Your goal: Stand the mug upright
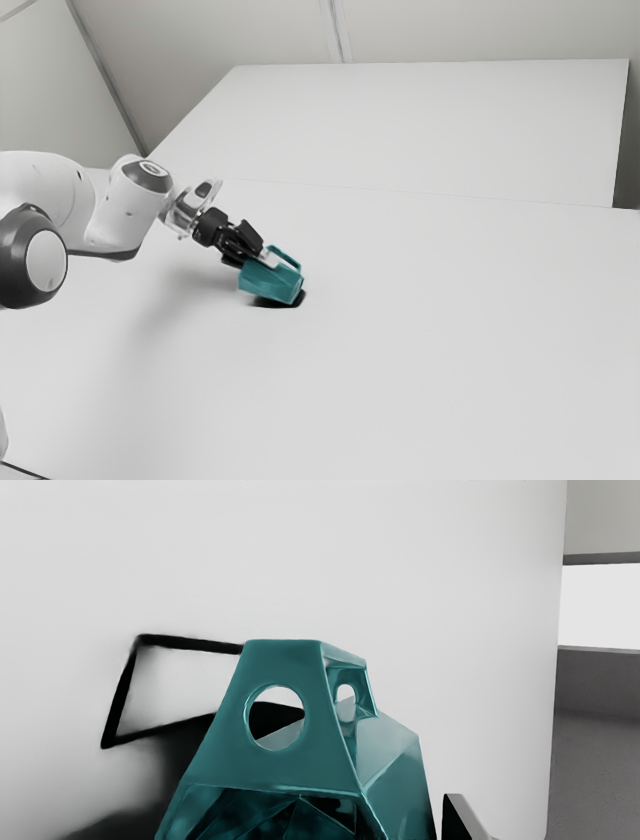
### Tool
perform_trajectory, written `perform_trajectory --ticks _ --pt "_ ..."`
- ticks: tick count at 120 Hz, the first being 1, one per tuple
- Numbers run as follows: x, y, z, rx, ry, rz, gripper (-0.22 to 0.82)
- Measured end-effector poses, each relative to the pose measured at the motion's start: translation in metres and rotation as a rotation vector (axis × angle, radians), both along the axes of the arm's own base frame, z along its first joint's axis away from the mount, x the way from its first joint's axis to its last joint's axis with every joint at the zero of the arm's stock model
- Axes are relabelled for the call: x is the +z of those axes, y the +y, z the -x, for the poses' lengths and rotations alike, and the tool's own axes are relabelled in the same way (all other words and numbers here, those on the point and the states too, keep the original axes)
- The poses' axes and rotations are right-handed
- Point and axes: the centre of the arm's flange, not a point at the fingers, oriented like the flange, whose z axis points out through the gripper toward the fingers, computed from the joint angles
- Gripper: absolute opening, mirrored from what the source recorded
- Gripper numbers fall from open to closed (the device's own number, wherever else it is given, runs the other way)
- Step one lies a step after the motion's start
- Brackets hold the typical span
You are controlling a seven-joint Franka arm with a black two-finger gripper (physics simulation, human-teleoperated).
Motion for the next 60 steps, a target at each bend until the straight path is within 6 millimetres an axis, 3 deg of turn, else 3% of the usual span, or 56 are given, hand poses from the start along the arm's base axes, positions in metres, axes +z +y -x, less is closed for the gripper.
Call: perform_trajectory --ticks 23,60 --pt "0.021 -0.013 -0.011 -0.028 -0.046 -0.004 -0.12" --pt "0.046 -0.027 -0.017 -0.057 -0.09 -0.013 -0.14"
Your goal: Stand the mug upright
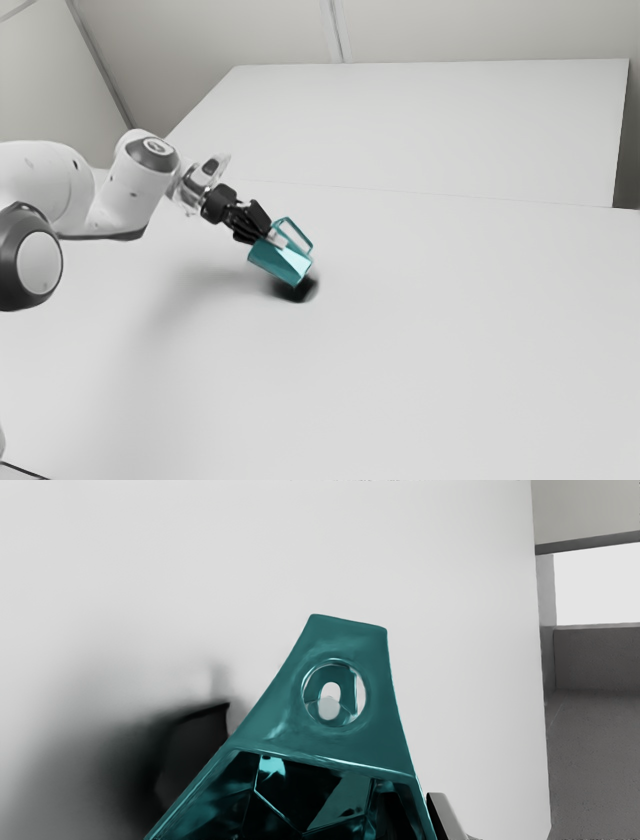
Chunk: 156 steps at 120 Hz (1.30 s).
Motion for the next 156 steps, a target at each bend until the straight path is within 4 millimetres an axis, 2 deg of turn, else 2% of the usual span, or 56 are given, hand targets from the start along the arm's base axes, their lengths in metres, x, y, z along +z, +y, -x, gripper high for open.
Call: perform_trajectory --ticks 13,26,52,61,96,124,156 --pt "0.024 -0.014 0.0 -0.037 -0.027 -0.034 -0.14" --pt "0.041 -0.018 0.004 -0.074 -0.03 -0.105 -0.14" --pt "0.07 -0.029 0.015 -0.151 0.004 -0.3 -0.15" --pt "0.078 -0.039 0.019 -0.171 0.018 -0.356 -0.14" --pt "0.074 -0.056 0.02 -0.185 0.083 -0.548 -0.14" --pt "0.066 -0.052 0.018 -0.171 0.119 -0.661 -0.14" --pt "0.059 -0.059 0.011 -0.165 0.111 -0.761 -0.14"
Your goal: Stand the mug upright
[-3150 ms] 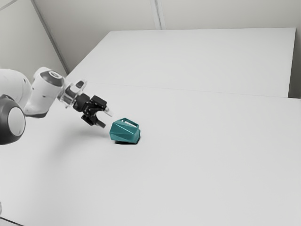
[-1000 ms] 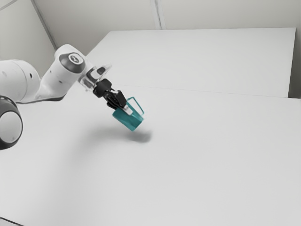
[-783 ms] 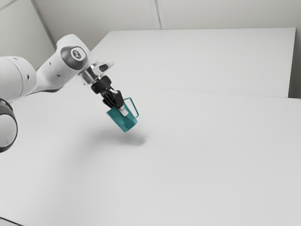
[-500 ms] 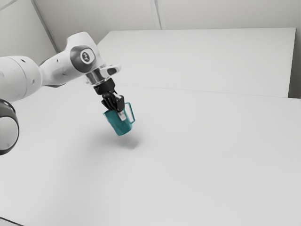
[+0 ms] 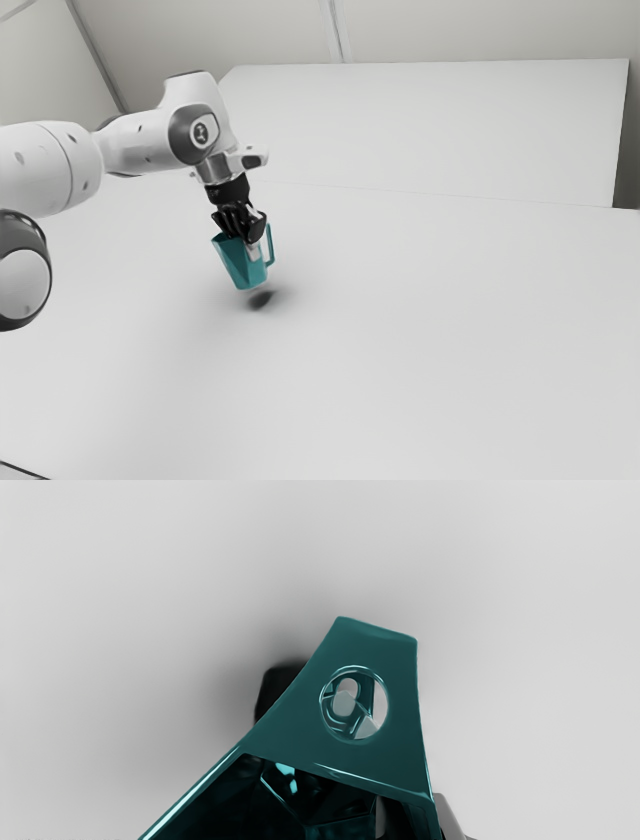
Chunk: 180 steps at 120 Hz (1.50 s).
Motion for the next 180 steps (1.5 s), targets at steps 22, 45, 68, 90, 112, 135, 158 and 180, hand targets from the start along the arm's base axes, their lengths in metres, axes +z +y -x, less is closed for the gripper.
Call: perform_trajectory --ticks 22,45,68,90,112,135,158,180 --pt "-0.007 -0.003 -0.007 -0.011 -0.015 -0.066 -0.14" --pt "-0.011 0.001 -0.013 -0.016 -0.025 -0.126 -0.14" --pt "-0.011 0.004 -0.015 -0.018 -0.032 -0.169 -0.14" --pt "-0.019 0.004 -0.016 -0.013 -0.023 -0.184 -0.15" --pt "-0.017 0.005 -0.02 -0.003 -0.054 -0.197 -0.14" --pt "-0.02 0.003 -0.024 0.003 -0.079 -0.205 -0.14" --pt "-0.032 0.003 -0.027 0.007 -0.075 -0.209 -0.14" --pt "-0.041 0.003 -0.029 0.012 -0.07 -0.211 -0.15"
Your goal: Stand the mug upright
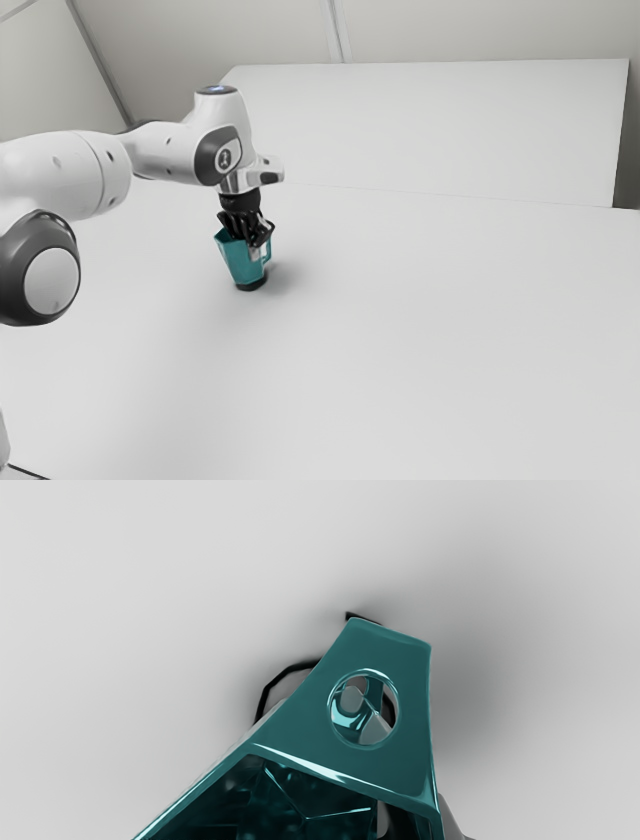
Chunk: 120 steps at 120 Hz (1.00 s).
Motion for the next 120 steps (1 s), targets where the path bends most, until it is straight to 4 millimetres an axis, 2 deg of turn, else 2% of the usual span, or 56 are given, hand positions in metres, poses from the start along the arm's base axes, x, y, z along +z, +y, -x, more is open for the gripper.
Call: perform_trajectory --ticks 19,39,52,60,67,85,94,109,120 --pt "-0.007 0.0 -0.001 0.003 0.007 -0.002 -0.16" --pt "-0.006 0.0 -0.001 0.006 0.0 -0.001 0.21" --pt "0.002 0.001 -0.001 0.006 -0.015 -0.001 0.37" --pt "0.018 -0.003 0.0 0.001 -0.036 -0.001 0.43" --pt "0.039 -0.008 0.002 -0.006 -0.064 0.001 0.47" --pt "0.116 -0.014 0.022 0.019 -0.127 0.052 0.54" --pt "0.148 -0.017 0.036 0.033 -0.138 0.077 0.56" --pt "0.179 -0.017 0.053 0.048 -0.131 0.099 0.58" --pt "0.19 -0.018 0.06 0.054 -0.123 0.107 0.59"
